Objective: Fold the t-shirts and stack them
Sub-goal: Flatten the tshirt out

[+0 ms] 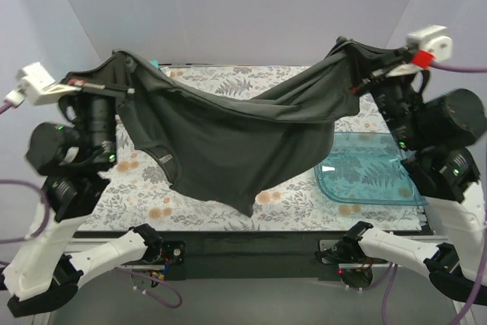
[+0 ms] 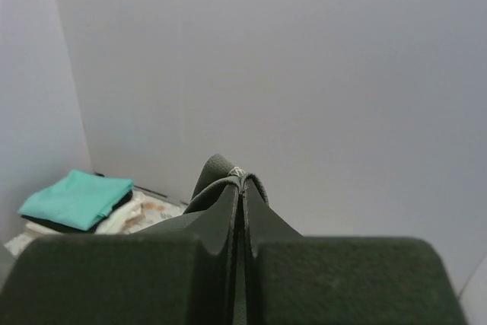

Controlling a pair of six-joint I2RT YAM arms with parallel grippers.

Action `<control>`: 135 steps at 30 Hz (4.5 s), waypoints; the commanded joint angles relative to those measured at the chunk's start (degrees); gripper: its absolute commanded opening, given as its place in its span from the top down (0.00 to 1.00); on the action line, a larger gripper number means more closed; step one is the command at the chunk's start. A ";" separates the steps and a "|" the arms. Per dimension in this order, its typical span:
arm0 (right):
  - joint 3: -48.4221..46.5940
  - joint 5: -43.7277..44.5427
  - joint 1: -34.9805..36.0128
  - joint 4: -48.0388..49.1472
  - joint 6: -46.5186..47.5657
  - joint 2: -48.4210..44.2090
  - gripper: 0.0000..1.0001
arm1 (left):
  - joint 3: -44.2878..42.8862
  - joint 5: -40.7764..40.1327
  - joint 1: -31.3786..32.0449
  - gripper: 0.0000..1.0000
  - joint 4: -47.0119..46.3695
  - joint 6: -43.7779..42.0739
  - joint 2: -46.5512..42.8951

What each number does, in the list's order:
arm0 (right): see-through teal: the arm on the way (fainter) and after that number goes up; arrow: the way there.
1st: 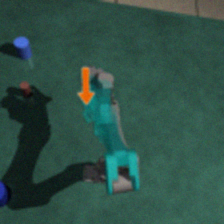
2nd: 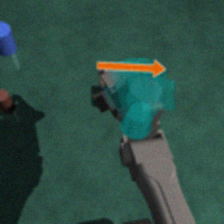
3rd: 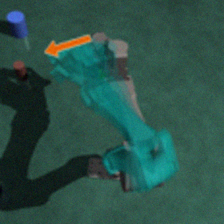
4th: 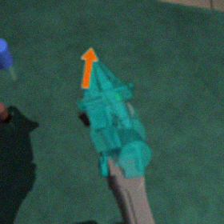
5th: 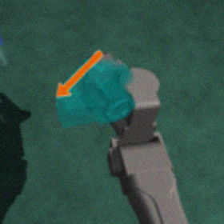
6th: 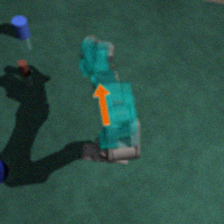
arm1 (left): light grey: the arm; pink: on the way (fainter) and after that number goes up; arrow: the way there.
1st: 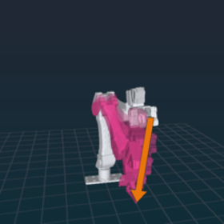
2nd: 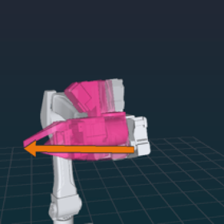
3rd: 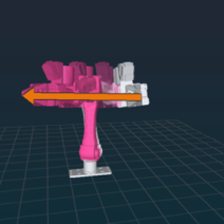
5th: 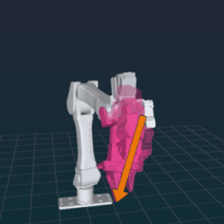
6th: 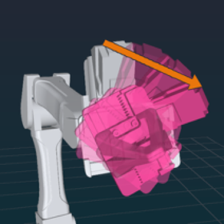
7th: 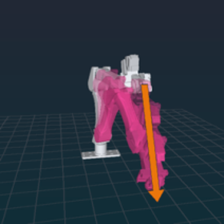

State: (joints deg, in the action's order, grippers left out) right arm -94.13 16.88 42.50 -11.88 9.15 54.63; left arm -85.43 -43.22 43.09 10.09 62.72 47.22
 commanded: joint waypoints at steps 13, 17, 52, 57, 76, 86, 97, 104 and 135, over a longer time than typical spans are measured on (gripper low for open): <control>-16.95 -13.63 -19.65 -2.27 -4.49 32.02 0.99 | -23.37 20.10 -28.32 1.00 5.13 4.00 36.98; -14.61 -13.98 -20.70 -3.85 -5.19 29.23 0.99 | -18.40 19.59 -28.41 1.00 2.13 3.20 31.89; 26.35 -31.22 -19.31 -2.98 -11.16 31.26 0.14 | 38.57 14.13 -28.94 1.00 11.36 29.91 28.46; 34.79 -25.33 -15.79 -2.89 -15.82 28.43 0.18 | 42.36 14.39 -28.94 1.00 10.83 30.36 24.68; 41.66 -15.56 -11.30 -0.34 -20.58 37.38 0.42 | 47.19 14.40 -28.94 1.00 10.74 30.45 20.45; 40.25 -18.01 -11.21 2.21 -18.90 40.73 0.54 | 47.28 13.70 -28.94 1.00 11.01 30.27 19.49; 40.51 -17.15 -11.30 3.09 -16.53 37.39 0.99 | 47.02 13.69 -28.94 1.00 11.44 30.18 17.03; 42.36 -13.64 -11.30 3.62 -16.00 28.00 0.99 | 45.27 14.13 -28.94 1.00 13.11 30.53 13.78; 0.71 -31.39 -11.21 -9.04 -6.51 -5.16 0.99 | -9.83 34.96 -28.85 1.00 2.92 6.81 -1.27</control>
State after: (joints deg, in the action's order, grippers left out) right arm -89.17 -13.30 31.00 -20.58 1.54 47.24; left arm -91.74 -10.57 14.37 12.78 73.45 40.93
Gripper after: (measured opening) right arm 0.028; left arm 0.012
